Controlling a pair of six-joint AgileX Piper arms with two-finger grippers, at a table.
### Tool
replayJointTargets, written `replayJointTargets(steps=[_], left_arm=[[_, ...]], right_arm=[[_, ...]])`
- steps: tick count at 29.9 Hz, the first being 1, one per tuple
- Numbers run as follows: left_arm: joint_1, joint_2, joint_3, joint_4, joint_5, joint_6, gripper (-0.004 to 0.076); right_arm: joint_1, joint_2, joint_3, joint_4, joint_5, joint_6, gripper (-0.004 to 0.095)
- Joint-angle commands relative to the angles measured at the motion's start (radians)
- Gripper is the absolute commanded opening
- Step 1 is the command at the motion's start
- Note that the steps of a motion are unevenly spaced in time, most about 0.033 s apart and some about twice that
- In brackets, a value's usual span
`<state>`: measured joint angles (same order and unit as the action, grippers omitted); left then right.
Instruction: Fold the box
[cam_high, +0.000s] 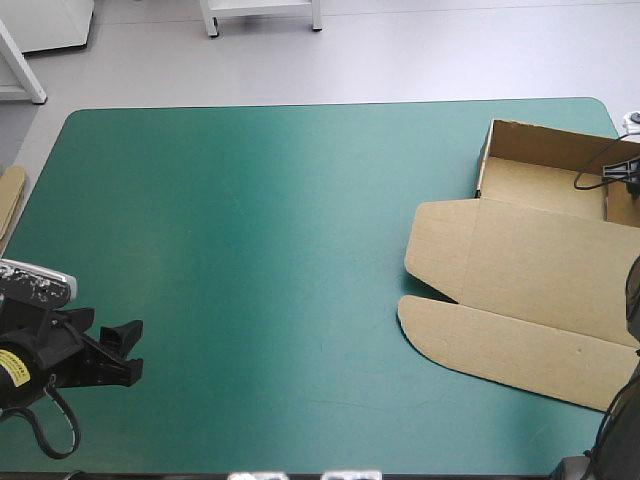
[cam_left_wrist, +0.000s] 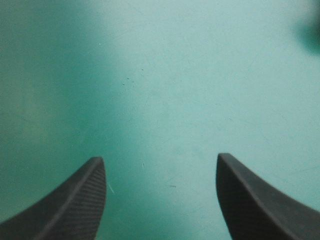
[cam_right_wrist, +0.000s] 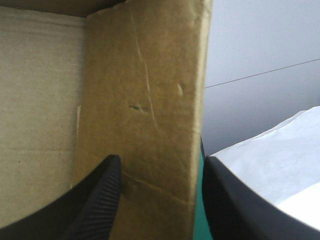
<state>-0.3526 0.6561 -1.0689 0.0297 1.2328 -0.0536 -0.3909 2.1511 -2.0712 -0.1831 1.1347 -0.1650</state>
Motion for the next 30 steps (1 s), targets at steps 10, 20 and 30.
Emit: replayJointTargets(steps=[10,20,30], left_arm=[[-0.003,0.004,-0.023,0.001,-0.037,-0.006,0.0459],[-0.003,0.004,-0.023,0.007,-0.062,-0.006,0.0459],[-0.003,0.004,-0.023,0.042,-0.184,-0.006,0.0459]], right_arm=[[-0.004,-0.124,-0.027,-0.029,-0.034,0.006,0.0536],[-0.004,-0.35,-0.042,0.15,0.088,0.023,0.0534],[0.161,-0.639,0.236,0.38,0.079,-0.044,0.0438]])
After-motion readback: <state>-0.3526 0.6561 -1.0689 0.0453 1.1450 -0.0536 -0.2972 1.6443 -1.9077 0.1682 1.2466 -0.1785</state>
